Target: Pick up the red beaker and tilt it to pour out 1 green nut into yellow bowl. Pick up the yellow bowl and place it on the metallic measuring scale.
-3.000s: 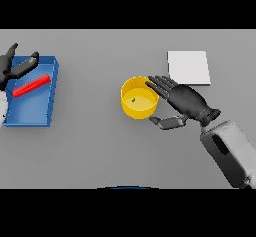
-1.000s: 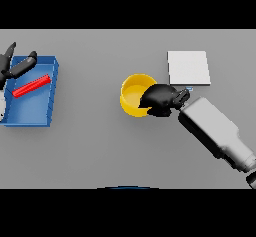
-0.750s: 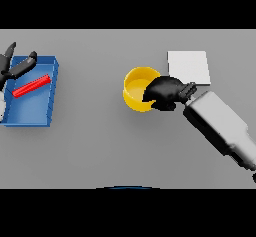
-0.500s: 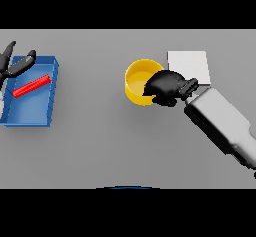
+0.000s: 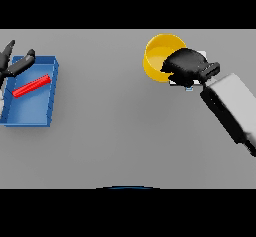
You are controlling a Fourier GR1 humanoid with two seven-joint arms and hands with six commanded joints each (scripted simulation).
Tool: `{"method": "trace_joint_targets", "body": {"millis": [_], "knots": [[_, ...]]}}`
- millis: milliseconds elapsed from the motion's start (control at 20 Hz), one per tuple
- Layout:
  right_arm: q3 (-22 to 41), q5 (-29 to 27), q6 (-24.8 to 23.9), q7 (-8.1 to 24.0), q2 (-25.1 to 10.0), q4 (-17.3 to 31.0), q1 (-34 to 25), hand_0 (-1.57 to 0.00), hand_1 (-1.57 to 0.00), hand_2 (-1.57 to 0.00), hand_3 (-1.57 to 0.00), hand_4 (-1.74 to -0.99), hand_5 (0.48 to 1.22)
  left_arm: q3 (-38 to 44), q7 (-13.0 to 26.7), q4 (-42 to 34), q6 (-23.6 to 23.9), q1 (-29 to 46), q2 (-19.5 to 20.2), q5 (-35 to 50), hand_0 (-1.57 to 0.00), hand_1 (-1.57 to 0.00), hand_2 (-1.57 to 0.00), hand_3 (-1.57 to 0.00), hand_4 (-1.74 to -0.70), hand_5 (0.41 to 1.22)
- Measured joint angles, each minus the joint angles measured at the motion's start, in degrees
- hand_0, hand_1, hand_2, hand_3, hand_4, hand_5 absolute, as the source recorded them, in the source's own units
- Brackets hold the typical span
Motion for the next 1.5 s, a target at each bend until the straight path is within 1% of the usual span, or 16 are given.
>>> {"method": "trace_joint_targets", "body": {"millis": [50, 100, 200, 350, 450, 650, 800, 850, 1000, 1150, 1200, 1250, 1300, 1350, 1400, 1500], "knots": [[-0.67, 0.37, -1.55, -0.49, -0.02, 2.97, -1.35, -1.56, -1.57, -1.54, -1.15, -1.741, 1.221, 0.27, 0.53, -0.15, 0.08, -0.04, 0.15, 0.18, 0.00, 0.00, 0.00, 0.00, -0.84, 0.739], [-1.13, 0.52, -2.33, -0.24, -0.29, 4.65, -2.06, -1.57, -1.57, -1.55, -1.15, -1.741, 1.221, 0.14, 0.96, -0.57, 0.17, 0.23, -0.04, 0.24, 0.00, 0.00, 0.00, 0.00, -0.85, 0.746], [-1.86, 0.54, -3.94, -1.72, -1.16, 7.56, -2.53, -1.57, -1.57, -1.56, -1.15, -1.741, 1.221, 0.15, 1.22, -1.21, 0.16, 0.64, 0.16, 0.30, 0.00, 0.00, 0.00, 0.00, -0.85, 0.758], [-2.95, 0.85, -6.43, -0.71, -0.51, 13.54, -3.64, -1.57, -1.57, -1.53, -1.17, -1.741, 1.221, 0.09, 2.60, -2.11, 0.35, 1.05, 0.10, 0.42, 0.00, 0.00, 0.00, 0.00, -0.86, 0.762], [-3.34, 0.99, -7.92, -1.62, -0.31, 16.98, -4.00, -1.57, -1.57, -1.52, -1.17, -1.741, 1.221, -0.01, 3.57, -3.17, 0.51, 1.79, 0.23, 0.43, 0.00, 0.00, 0.00, 0.00, -0.86, 0.773], [-4.13, 1.33, -11.18, -3.34, 0.46, 24.44, -5.50, -1.57, -1.57, -1.43, -1.29, -1.741, 1.221, -0.37, 4.02, -1.72, 1.24, 0.67, -0.39, -0.46, 0.00, 0.00, 0.00, 0.00, -0.86, 0.797], [-4.42, 1.02, -12.21, -3.49, 1.56, 27.10, -5.62, -1.57, -1.57, -1.39, -1.36, -1.741, 1.221, -0.76, 4.32, -1.60, 1.04, -0.17, -0.49, -0.75, 0.00, 0.00, 0.00, 0.00, -0.86, 0.807], [-4.44, 0.95, -12.44, -4.78, 1.45, 28.31, -5.55, -1.57, -1.57, -1.39, -1.37, -1.741, 1.221, -0.44, 4.13, -1.29, 0.68, 0.03, -0.23, -0.41, 0.00, 0.00, 0.00, 0.00, -0.86, 0.809], [-4.36, 1.37, -14.02, -5.21, 1.85, 31.01, -5.30, -1.57, -1.57, -1.38, -1.40, -1.741, 1.221, -0.39, 4.42, -1.14, 0.15, -0.33, -0.17, -0.08, 0.00, 0.00, 0.00, 0.00, -0.85, 0.799], [-4.44, 1.28, -13.76, -5.53, 2.22, 32.77, -6.24, -1.57, -1.57, -1.37, -1.45, -1.741, 1.221, -0.21, 3.55, -1.05, 0.15, -0.02, 0.19, -0.20, 0.00, 0.00, 0.00, 0.00, -0.84, 0.783], [-4.47, 1.19, -13.89, -5.79, 2.35, 33.08, -6.29, -1.57, -1.57, -1.40, -1.38, -1.741, 1.221, -0.15, 3.70, -2.28, -0.18, 0.74, 0.28, 0.42, 0.00, 0.00, 0.00, 0.00, -0.84, 0.780], [-4.53, 1.02, -13.74, -5.49, 2.33, 32.97, -6.13, -1.57, -1.50, -1.44, -1.25, -1.741, 1.221, -0.52, 3.44, -2.48, 0.10, 1.20, -0.27, 0.28, 0.00, 0.00, 0.00, 0.00, -0.84, 0.779], [-4.53, 0.83, -13.43, -5.56, 2.47, 33.24, -5.95, -1.56, -1.43, -1.34, -1.11, -1.682, 1.221, -0.59, 3.68, -2.29, 0.25, 1.20, -0.17, -0.04, 0.00, 0.00, 0.00, 0.00, -0.84, 0.775], [-4.49, 1.02, -13.42, -5.29, 2.67, 33.89, -5.98, -1.47, -1.28, -1.18, -0.96, -1.632, 1.145, -0.53, 4.17, -2.30, 0.14, 0.69, -0.03, -0.01, 0.00, 0.00, 0.00, 0.00, -0.84, 0.773], [-4.58, 0.88, -13.50, -5.09, 2.69, 33.89, -5.86, -1.33, -1.12, -1.01, -0.82, -1.592, 1.074, -0.71, 4.29, -2.21, 0.24, 0.78, -0.41, 0.00, 0.00, 0.00, 0.00, 0.00, -0.84, 0.774], [-5.46, -0.11, -12.23, -3.80, 3.22, 34.19, -6.40, -0.95, -0.81, -0.71, -0.58, -1.535, 0.965, -0.55, 4.60, -1.95, 0.07, 0.15, -0.08, -0.05, 0.00, 0.00, 0.00, 0.00, -0.83, 0.768]]}}
